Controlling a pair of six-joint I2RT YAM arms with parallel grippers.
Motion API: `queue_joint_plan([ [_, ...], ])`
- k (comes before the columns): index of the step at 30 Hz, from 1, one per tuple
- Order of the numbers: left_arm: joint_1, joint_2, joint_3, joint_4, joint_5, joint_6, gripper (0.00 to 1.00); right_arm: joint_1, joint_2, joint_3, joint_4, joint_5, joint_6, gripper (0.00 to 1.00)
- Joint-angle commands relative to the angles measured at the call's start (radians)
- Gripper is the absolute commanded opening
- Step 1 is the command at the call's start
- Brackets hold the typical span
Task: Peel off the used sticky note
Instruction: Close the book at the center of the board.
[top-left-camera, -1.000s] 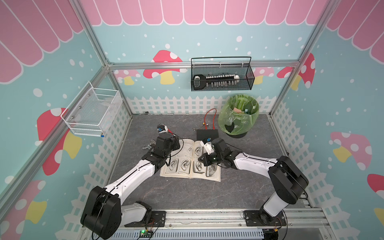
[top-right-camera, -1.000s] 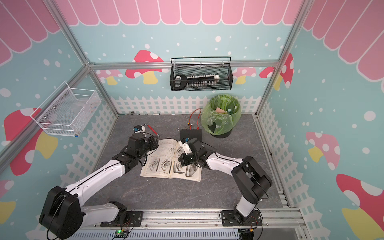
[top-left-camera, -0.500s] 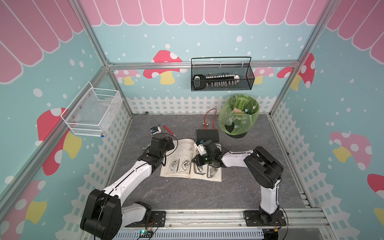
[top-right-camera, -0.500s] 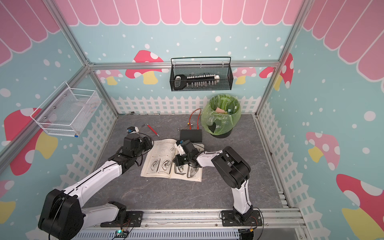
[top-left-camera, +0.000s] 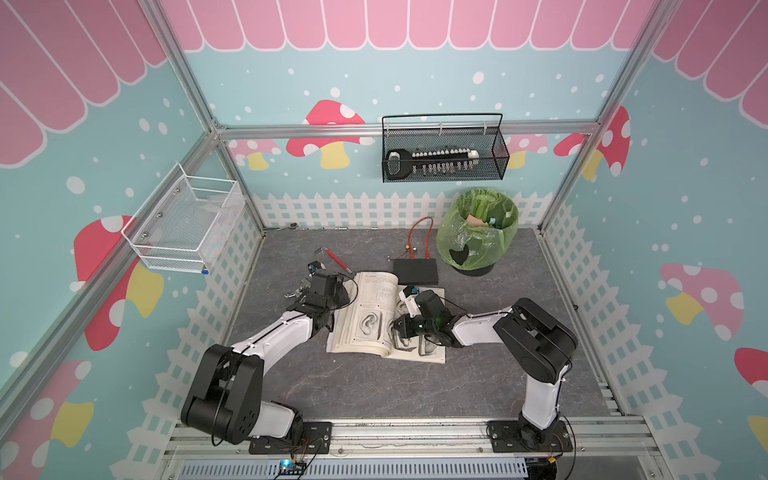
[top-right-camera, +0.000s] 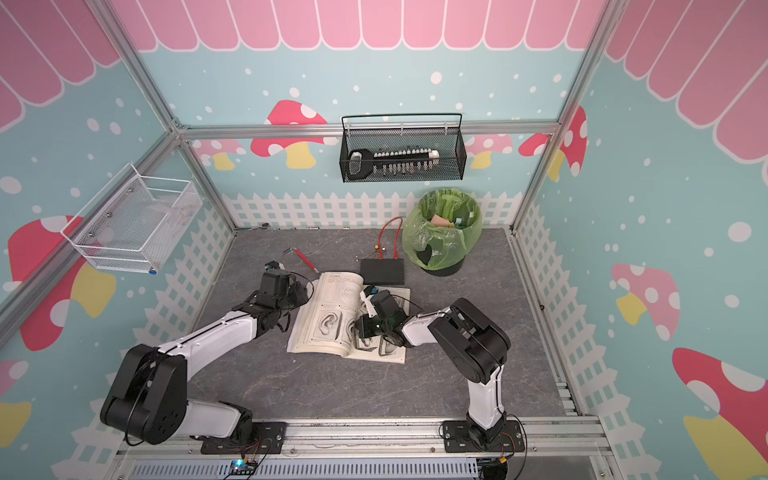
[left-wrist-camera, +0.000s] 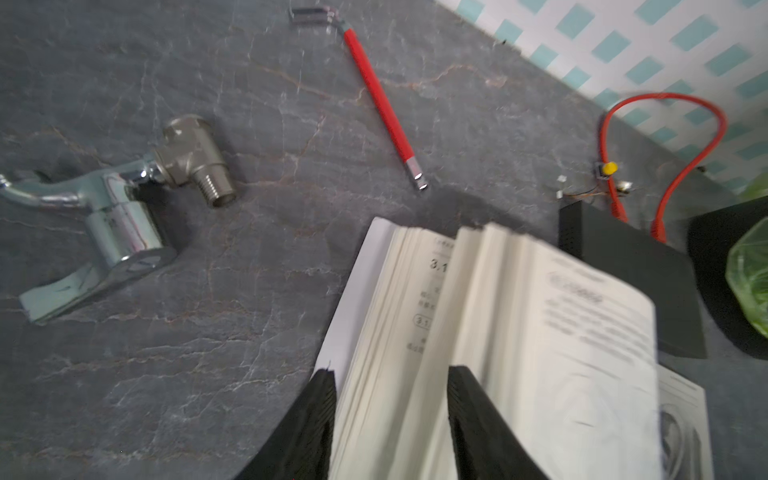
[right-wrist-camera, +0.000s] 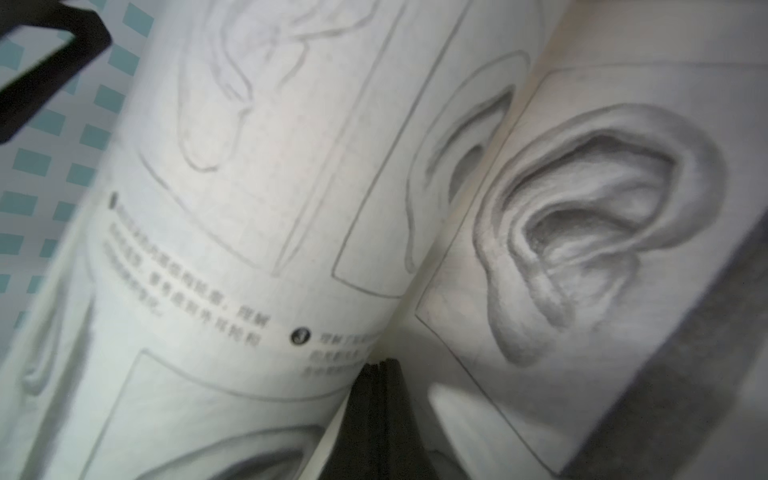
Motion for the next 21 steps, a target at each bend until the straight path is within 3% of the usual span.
queue_joint_plan([
  [1, 0.008, 0.04, 0.019, -0.023, 0.013, -0.021, 0.47, -0.002, 0.063, -0.076, -0.165, 0.06, 0.035, 0.0],
  [13, 0.055, 0.198, 0.041, -0.058, -0.011, -0.073, 0.44, -0.004, 0.013, -0.128, -0.171, 0.08, 0.046, 0.0],
  [17, 0.08, 0.22, 0.051, -0.062, -0.045, -0.077, 0.32, -0.004, -0.024, -0.147, -0.165, 0.079, 0.051, 0.0],
  [21, 0.092, 0.232, 0.068, -0.091, -0.078, -0.066, 0.04, -0.005, -0.026, -0.151, -0.161, 0.076, 0.051, 0.0],
])
